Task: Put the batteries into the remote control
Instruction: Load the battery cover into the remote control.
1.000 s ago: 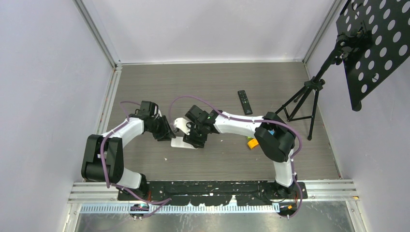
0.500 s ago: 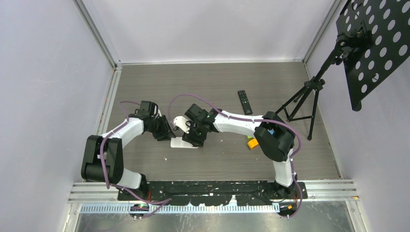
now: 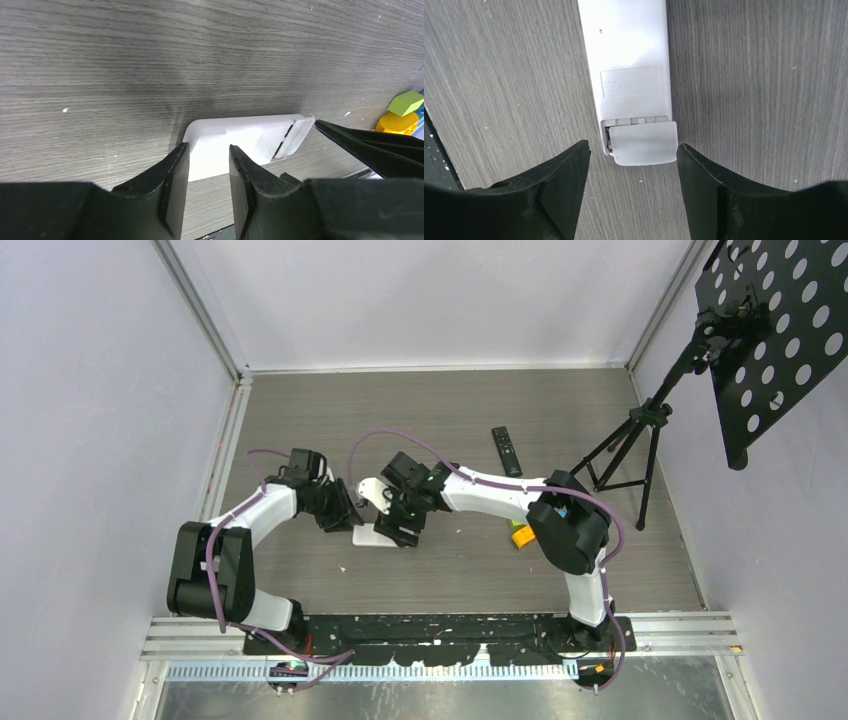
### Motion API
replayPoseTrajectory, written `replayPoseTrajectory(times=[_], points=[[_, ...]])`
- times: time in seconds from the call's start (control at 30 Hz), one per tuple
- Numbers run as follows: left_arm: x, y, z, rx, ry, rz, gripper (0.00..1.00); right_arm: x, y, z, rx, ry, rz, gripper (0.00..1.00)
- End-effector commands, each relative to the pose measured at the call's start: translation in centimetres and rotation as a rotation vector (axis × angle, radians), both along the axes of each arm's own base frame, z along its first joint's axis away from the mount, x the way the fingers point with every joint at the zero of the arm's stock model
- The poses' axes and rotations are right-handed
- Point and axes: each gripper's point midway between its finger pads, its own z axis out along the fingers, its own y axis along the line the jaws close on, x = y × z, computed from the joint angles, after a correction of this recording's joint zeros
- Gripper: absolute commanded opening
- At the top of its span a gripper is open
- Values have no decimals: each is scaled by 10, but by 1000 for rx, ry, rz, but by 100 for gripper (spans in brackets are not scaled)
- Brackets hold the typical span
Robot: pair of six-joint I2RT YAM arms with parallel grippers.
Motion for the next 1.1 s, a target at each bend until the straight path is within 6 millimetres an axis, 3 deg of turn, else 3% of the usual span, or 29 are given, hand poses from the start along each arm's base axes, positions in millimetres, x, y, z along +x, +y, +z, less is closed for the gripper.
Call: replayPoseTrajectory(times=[0.0,0.2,0.37,0.47,0.6,0.83,1.07], points=[[12,0,20,3,-76,-12,38,2,14,42,116,28,-41,72],[12,3,24,12,-96,0,48,38,5,70,235,30,-408,73],[7,6,26,25,-108,7,63,69,-29,73,341,158,-876,73],[1,6,24,20,-106,8,71,67,-40,58,328,232,-1039,73],[-9,4,17,-1,-96,9,76,61,-40,36,306,326,-1161,73],[-27,-1,-2,-43,-31,27,73,55,-21,20,342,485,-1243,64],[-31,-6,-10,-72,4,32,70,55,-24,-5,292,538,-1379,51]])
